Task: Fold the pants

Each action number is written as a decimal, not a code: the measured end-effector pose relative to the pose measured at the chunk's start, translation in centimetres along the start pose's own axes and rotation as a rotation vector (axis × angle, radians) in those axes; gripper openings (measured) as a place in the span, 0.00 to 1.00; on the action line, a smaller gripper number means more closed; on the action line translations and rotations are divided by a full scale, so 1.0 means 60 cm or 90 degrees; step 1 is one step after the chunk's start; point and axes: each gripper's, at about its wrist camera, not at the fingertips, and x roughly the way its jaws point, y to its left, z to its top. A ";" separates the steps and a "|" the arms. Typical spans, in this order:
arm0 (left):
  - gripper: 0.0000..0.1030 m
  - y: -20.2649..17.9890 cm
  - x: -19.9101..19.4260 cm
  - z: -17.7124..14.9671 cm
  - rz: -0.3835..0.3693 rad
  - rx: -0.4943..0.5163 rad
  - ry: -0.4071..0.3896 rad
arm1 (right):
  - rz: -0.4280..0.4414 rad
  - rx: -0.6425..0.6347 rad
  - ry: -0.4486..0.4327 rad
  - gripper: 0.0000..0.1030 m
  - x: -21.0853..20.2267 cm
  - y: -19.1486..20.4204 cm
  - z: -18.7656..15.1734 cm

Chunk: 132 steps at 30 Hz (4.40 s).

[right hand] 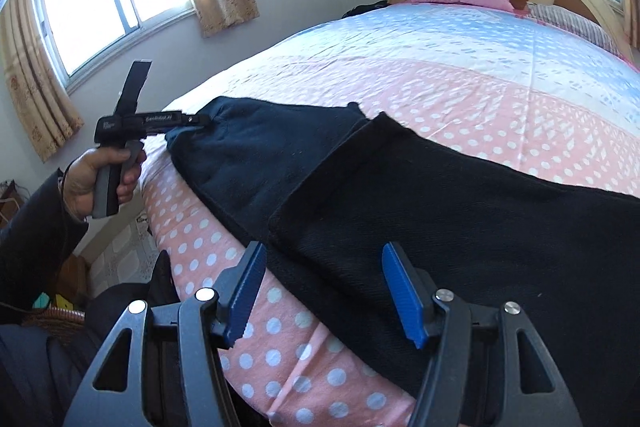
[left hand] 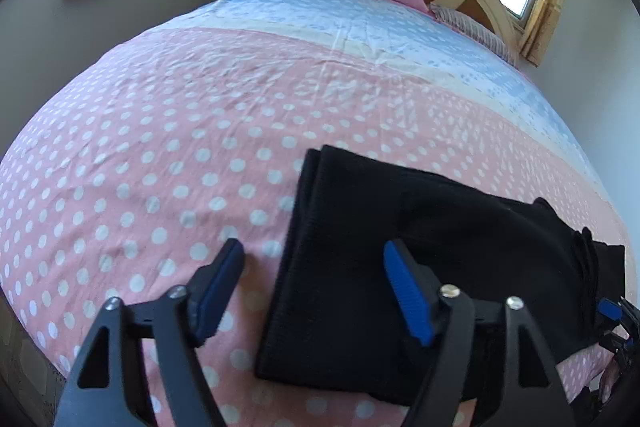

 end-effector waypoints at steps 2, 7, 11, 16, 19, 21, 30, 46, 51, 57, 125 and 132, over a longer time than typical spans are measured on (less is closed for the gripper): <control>0.56 -0.013 -0.005 -0.004 0.000 0.009 0.012 | 0.001 0.016 -0.003 0.60 -0.001 -0.009 -0.002; 0.60 -0.010 0.005 -0.006 0.001 0.014 0.014 | 0.004 0.031 -0.006 0.60 -0.002 -0.016 -0.001; 0.65 -0.011 0.014 -0.002 -0.004 0.024 0.012 | 0.002 0.025 -0.011 0.60 -0.010 -0.013 0.001; 0.48 -0.030 0.004 -0.004 0.017 0.065 0.022 | 0.003 0.026 -0.021 0.60 -0.016 -0.013 0.002; 0.41 -0.031 -0.003 -0.005 0.012 0.067 0.024 | -0.006 0.031 -0.007 0.60 -0.008 -0.019 -0.001; 0.41 -0.024 -0.001 -0.004 0.000 0.054 0.025 | -0.018 0.033 -0.003 0.60 -0.005 -0.022 -0.003; 0.25 -0.022 -0.006 -0.003 -0.054 0.034 0.036 | -0.073 -0.002 0.010 0.60 -0.003 -0.011 -0.001; 0.24 -0.098 -0.119 0.029 -0.163 0.013 -0.026 | -0.170 0.007 0.003 0.60 -0.047 -0.036 0.017; 0.24 -0.157 -0.146 0.038 -0.233 0.021 -0.023 | -0.193 0.008 -0.005 0.60 -0.076 -0.046 0.020; 0.24 -0.266 -0.178 0.050 -0.310 0.063 -0.017 | -0.255 0.054 -0.019 0.60 -0.136 -0.106 0.007; 0.85 -0.471 0.006 -0.075 -0.112 0.218 0.020 | -0.179 0.266 -0.155 0.65 -0.277 -0.177 -0.032; 0.86 -0.473 -0.001 -0.078 -0.113 0.227 0.016 | -0.163 0.244 -0.078 0.65 -0.197 -0.181 -0.009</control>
